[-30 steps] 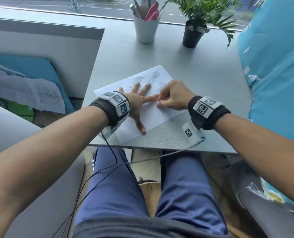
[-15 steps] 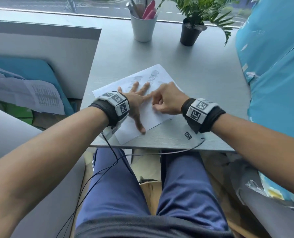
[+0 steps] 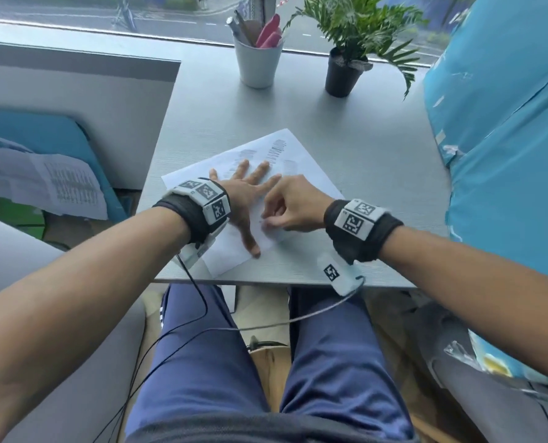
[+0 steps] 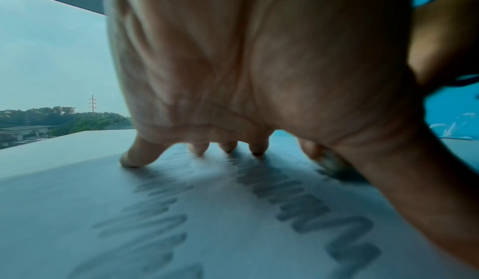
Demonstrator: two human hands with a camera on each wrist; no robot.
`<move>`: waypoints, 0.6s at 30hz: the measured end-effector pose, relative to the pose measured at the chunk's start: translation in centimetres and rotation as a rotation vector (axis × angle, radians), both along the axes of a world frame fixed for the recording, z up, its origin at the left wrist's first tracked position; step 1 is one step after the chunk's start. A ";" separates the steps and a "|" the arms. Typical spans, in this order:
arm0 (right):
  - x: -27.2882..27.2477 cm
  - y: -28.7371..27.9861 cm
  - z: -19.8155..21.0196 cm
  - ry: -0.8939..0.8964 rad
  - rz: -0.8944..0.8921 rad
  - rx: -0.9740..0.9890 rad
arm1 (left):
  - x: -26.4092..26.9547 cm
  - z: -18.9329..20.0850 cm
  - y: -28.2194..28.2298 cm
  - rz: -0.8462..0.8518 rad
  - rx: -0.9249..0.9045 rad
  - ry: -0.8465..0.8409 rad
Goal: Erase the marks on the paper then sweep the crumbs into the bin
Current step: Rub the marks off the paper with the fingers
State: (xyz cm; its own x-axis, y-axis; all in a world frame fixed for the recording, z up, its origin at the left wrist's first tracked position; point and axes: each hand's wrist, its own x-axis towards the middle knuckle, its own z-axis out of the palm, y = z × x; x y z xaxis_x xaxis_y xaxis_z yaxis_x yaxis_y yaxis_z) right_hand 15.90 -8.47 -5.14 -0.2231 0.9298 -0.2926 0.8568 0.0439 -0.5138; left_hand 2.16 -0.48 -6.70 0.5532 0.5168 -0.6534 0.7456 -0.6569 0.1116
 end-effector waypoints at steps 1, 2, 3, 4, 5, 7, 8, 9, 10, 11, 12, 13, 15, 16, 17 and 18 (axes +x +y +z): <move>1.3 1.5 0.0 -0.010 -0.077 0.047 | 0.0 0.0 0.0 -0.002 0.000 -0.005; 2.5 2.8 0.1 -0.025 -0.140 0.101 | -0.1 0.1 0.0 -0.004 -0.001 -0.006; 3.2 3.6 0.1 -0.030 -0.178 0.134 | -0.1 0.2 -0.1 -0.003 -0.001 -0.003; 3.1 3.6 0.0 -0.018 -0.182 0.149 | -0.1 0.1 -0.1 -0.001 0.000 0.001; 2.3 2.8 -0.1 -0.006 -0.164 0.133 | -0.1 0.0 0.0 -0.005 0.001 0.005; -0.1 0.0 -0.4 -0.009 -0.042 0.060 | -0.1 -0.2 0.1 -0.022 0.003 0.010; -0.7 -0.8 -0.5 0.005 0.011 0.017 | -0.2 -0.2 0.2 -0.025 0.000 0.011; -0.5 -0.8 -0.4 0.009 0.027 -0.009 | -0.2 -0.2 0.1 -0.027 -0.002 0.011; 0.2 0.2 -0.3 -0.007 0.001 0.002 | -0.3 -0.3 0.1 -0.033 -0.001 0.010; 1.4 1.7 -0.1 -0.037 -0.060 0.048 | -0.3 -0.2 0.1 -0.040 0.002 0.010; 2.6 2.9 0.1 -0.057 -0.110 0.099 | -0.3 -0.2 0.1 -0.040 0.000 0.012; 3.3 3.7 0.2 -0.060 -0.146 0.128 | -0.3 -0.2 0.0 -0.036 -0.003 0.012; 2.4 3.0 0.0 -0.029 -0.129 0.116 | -0.3 -0.2 -0.1 -0.030 0.001 0.014; 1.2 1.8 -0.3 -0.023 -0.071 0.083 | -0.2 -0.2 -0.1 -0.028 -0.002 0.018; -0.1 0.3 -0.5 -0.012 -0.003 0.036 | -0.1 -0.2 -0.1 -0.024 -0.005 0.022; -0.8 -0.5 -0.8 0.004 0.047 0.004 | -0.1 -0.2 -0.1 -0.020 -0.006 0.021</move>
State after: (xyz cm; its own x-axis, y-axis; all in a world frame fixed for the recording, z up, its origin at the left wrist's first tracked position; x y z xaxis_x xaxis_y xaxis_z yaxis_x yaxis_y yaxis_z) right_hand 15.12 -8.94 -5.95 -0.2681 0.9195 -0.2877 0.8516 0.0865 -0.5171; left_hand 2.05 -0.62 -6.87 0.5492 0.5023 -0.6678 0.7349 -0.6708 0.0998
